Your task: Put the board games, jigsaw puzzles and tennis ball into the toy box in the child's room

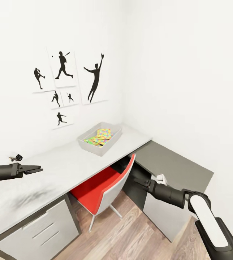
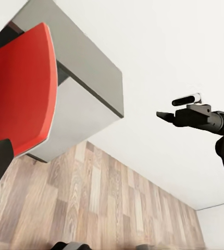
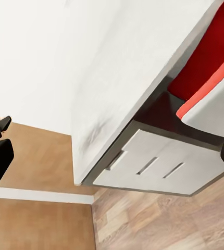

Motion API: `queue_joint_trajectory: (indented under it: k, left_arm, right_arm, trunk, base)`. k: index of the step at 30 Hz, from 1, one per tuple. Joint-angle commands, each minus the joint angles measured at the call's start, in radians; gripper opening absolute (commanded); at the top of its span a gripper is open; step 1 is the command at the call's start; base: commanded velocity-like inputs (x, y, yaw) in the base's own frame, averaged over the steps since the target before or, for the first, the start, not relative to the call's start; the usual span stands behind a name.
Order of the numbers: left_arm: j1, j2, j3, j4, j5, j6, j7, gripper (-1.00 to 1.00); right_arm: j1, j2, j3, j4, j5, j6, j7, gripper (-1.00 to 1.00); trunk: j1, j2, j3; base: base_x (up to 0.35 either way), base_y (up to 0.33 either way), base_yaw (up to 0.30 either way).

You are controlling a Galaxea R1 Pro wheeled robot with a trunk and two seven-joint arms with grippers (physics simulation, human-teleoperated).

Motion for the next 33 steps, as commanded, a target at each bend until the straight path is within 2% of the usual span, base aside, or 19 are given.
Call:
queue_joint_trajectory:
  k: [1,19,33]
  left_arm:
    - [-0.001,0.002,-0.004,0.000,0.004,0.011,-0.003,1.00]
    - [-0.001,0.002,-0.004,0.000,0.004,0.010,-0.003,1.00]
    - [-0.001,0.002,-0.004,0.000,0.004,0.010,-0.003,1.00]
  right_arm:
    - [-0.001,0.000,0.000,0.000,0.007,0.003,0.007,1.00]
    - [-0.002,-0.001,0.001,0.000,0.007,0.003,0.006,1.00]
    - [-0.001,0.000,0.001,0.003,0.007,0.003,0.006,1.00]
  trunk:
    - [0.001,-0.002,-0.002]
    - [0.001,-0.002,0.008]
    - [0.001,-0.002,0.015]
  base:
    - [-0.073,0.002,-0.270]
    - [-0.071,0.094,-0.270]
    - [-0.038,0.030,-0.270]
